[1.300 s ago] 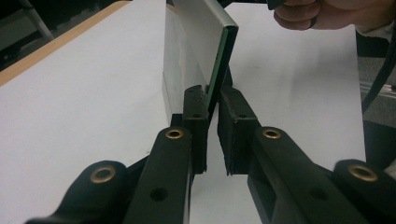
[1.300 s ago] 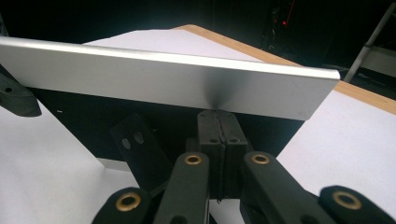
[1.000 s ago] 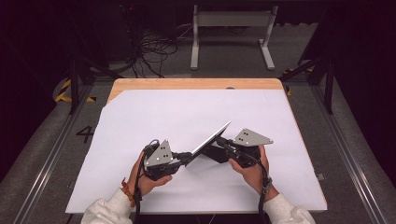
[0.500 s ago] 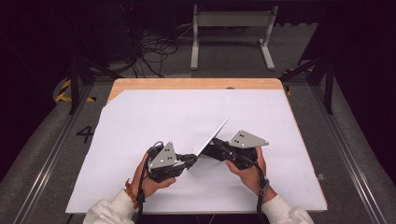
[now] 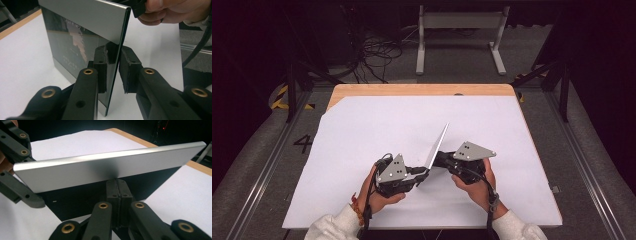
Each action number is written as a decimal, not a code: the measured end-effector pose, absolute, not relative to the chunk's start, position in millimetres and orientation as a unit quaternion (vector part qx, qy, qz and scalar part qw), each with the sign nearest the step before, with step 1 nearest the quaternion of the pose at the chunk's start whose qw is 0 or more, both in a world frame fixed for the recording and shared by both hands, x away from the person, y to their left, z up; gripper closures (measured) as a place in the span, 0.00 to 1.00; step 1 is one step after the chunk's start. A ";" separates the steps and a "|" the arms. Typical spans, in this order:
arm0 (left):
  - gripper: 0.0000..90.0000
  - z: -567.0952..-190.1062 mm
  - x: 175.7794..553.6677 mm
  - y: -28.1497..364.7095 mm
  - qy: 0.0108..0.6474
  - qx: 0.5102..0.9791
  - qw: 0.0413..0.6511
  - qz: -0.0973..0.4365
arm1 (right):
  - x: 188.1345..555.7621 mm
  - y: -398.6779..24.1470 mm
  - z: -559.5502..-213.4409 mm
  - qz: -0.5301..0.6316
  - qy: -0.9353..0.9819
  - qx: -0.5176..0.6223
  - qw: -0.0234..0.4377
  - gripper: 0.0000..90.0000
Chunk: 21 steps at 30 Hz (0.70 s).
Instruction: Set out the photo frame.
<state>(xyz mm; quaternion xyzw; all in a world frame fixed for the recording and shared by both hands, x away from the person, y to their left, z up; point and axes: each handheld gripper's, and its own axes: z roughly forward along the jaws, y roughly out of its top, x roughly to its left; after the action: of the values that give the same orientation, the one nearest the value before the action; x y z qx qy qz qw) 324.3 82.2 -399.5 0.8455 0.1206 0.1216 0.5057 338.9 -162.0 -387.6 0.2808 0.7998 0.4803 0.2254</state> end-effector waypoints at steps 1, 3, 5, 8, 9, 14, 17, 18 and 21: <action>0.85 -399.6 324.6 81.2 0.119 0.845 0.506 0.122 | 339.2 -162.1 -387.6 0.480 0.800 0.281 0.226 1.00; 0.84 -400.0 325.9 80.4 0.116 0.845 0.508 0.121 | 340.0 -163.2 -387.6 0.481 0.800 0.280 0.224 1.00; 0.84 -400.1 325.8 80.0 0.116 0.845 0.508 0.122 | 340.1 -163.5 -387.5 0.480 0.800 0.280 0.225 1.00; 0.84 -399.9 323.5 81.9 0.106 0.853 0.495 0.126 | 339.7 -163.7 -387.3 0.479 0.803 0.272 0.226 1.00; 0.84 -400.7 322.4 84.0 0.101 0.855 0.492 0.127 | 338.9 -164.4 -386.6 0.477 0.806 0.267 0.227 1.00; 0.85 -405.8 324.4 98.4 0.100 0.863 0.480 0.123 | 340.1 -172.0 -383.7 0.470 0.809 0.268 0.230 1.00; 0.90 -409.6 331.2 104.1 0.115 0.859 0.489 0.104 | 345.7 -176.9 -382.5 0.476 0.803 0.284 0.220 1.00; 0.91 -410.5 331.9 102.6 0.111 0.859 0.491 0.098 | 346.5 -176.8 -382.3 0.477 0.803 0.285 0.217 1.00; 0.91 -412.5 330.9 93.6 0.096 0.868 0.478 0.098 | 347.6 -173.8 -382.5 0.482 0.803 0.285 0.204 1.00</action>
<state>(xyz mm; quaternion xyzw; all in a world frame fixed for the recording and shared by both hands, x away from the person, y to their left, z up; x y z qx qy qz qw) 330.9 93.6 -412.5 0.8676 0.0962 0.0984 0.4778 347.6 -173.8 -382.5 0.2849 0.8034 0.4816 0.2037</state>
